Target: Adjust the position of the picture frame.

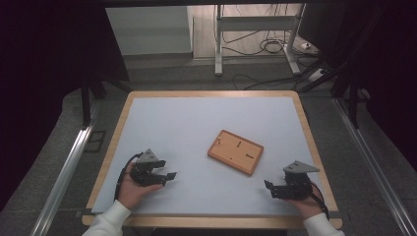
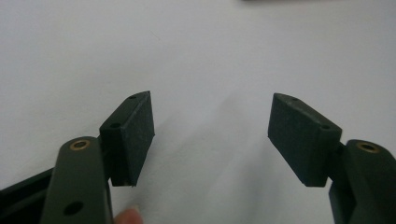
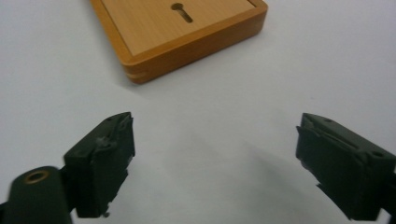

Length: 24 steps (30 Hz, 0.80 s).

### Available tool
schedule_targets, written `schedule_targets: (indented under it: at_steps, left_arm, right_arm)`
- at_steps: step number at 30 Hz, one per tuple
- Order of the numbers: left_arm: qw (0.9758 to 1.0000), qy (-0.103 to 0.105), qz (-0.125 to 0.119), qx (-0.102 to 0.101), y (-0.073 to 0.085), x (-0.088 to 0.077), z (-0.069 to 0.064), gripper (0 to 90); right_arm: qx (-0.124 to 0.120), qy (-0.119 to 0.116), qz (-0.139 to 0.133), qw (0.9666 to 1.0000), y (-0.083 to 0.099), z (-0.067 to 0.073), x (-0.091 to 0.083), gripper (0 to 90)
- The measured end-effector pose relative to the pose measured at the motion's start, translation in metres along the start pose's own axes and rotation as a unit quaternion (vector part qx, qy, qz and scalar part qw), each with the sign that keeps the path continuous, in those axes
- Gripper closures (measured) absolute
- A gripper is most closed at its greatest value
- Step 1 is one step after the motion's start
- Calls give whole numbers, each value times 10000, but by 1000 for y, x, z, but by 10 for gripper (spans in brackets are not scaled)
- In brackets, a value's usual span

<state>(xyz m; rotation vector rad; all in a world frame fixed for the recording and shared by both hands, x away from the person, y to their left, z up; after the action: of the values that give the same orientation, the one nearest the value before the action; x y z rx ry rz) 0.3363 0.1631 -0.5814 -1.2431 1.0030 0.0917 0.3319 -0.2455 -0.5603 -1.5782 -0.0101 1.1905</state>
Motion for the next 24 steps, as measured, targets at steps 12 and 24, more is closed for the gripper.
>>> schedule_targets:
  at_steps: [12,24]
  left_arm:
    - [9998,47,-169,-84,-9,0,-3,269]
    - [9997,-178,-10,-158,-3,-2,4,227]
  right_arm:
    - [-222,-65,-40,9997,3,4,0,136]
    - [-319,-52,8,9995,6,8,3,119]
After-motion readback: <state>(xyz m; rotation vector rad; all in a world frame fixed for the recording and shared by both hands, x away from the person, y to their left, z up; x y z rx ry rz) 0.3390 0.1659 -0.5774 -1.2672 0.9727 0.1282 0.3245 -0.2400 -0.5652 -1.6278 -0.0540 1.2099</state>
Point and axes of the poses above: each handheld gripper's, and its own axes: x roughly forward along the jaws, y roughly out of its underside, z roughly to its left, the point moved 7 cm from there along x, roughly forward along the jaws, and after that the axes turned 11 degrees about -y, right-handed, at the moved point
